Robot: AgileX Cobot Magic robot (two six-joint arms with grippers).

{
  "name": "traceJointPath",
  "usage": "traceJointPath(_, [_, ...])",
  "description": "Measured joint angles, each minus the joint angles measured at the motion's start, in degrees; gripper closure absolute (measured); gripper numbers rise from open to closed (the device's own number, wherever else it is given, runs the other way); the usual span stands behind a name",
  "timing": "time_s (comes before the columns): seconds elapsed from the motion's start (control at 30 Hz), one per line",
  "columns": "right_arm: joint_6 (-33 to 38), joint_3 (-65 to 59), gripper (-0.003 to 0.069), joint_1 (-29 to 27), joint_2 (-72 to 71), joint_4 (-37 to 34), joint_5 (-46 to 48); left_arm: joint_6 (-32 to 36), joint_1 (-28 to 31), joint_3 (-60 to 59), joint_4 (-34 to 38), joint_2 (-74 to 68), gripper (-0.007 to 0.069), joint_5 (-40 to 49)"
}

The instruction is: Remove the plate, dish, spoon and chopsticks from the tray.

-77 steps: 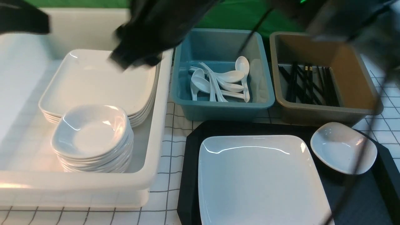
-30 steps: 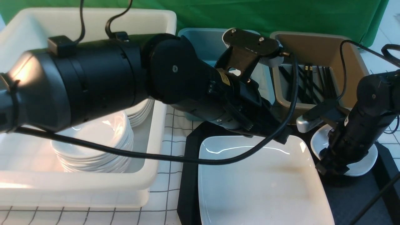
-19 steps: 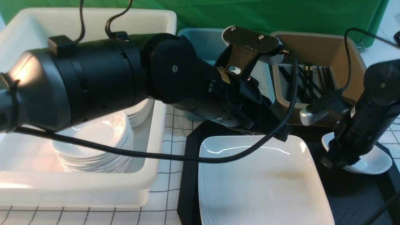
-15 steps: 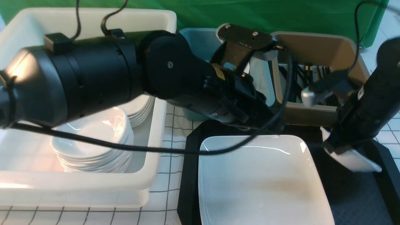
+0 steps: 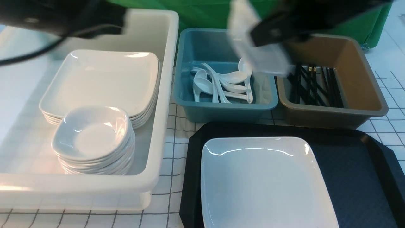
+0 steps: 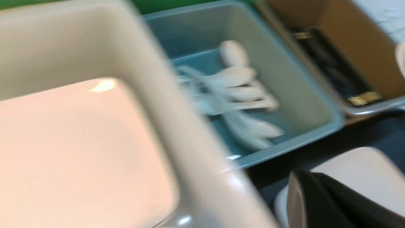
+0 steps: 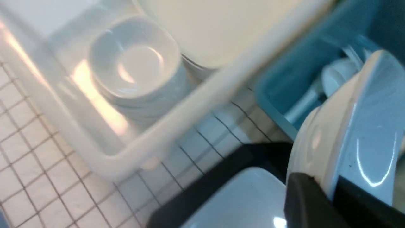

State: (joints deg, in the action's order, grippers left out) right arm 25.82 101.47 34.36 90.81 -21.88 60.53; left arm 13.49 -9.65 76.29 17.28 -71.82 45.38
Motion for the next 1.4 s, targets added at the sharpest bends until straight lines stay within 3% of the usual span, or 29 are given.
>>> traceJointPath(0.07, [0.5,3.8,0.0617,6.3,5.7,-0.5,-2.5,0.0,7.6,-0.2,-1.7,3.3,0.0627,4.0])
traceJointPath(0.23, [-0.5,13.2,0.0617,15.0,18.6,3.7,-6.9,-0.2,20.3,-3.6,-4.1,9.2,0.0627,8.3])
traceJointPath(0.4, [-1.6,22.7,0.0617,19.6,30.4,6.9,-8.1,-0.2,27.6,-9.0,-2.9,13.6,0.0627,9.5])
traceJointPath(0.67, [-1.6,27.7,0.0582,21.9,37.4,7.4,-8.3,0.6,28.4,-12.7,-1.5,16.4,0.0627,10.0])
traceJointPath(0.93, [-1.8,28.0,0.0317,22.0,37.6,7.4,-6.1,2.8,28.4,-12.7,3.9,16.7,0.0627,9.7])
traceJointPath(1.13, [-3.1,28.2,0.0277,22.0,34.5,7.8,1.7,4.2,28.4,-12.7,6.3,16.7,0.0627,9.7])
traceJointPath(1.23, [-4.2,29.3,0.0322,21.0,31.0,11.7,6.6,6.2,28.4,-12.7,9.4,16.7,0.0627,10.0])
traceJointPath(1.27, [-5.9,29.3,0.0377,20.0,29.2,13.7,7.7,7.8,28.4,-12.7,11.3,16.7,0.0627,10.4])
traceJointPath(1.3, [-8.0,29.3,0.0484,17.7,26.4,15.6,8.3,10.2,28.4,-12.7,14.4,16.7,0.0627,11.5])
traceJointPath(1.33, [-8.0,29.3,0.0501,17.7,26.0,15.7,8.3,10.2,28.4,-12.7,14.9,16.7,0.0627,11.6])
traceJointPath(1.4, [-10.1,29.2,0.0613,12.2,22.0,16.3,8.5,13.0,28.4,-12.7,19.3,16.7,0.0627,12.8])
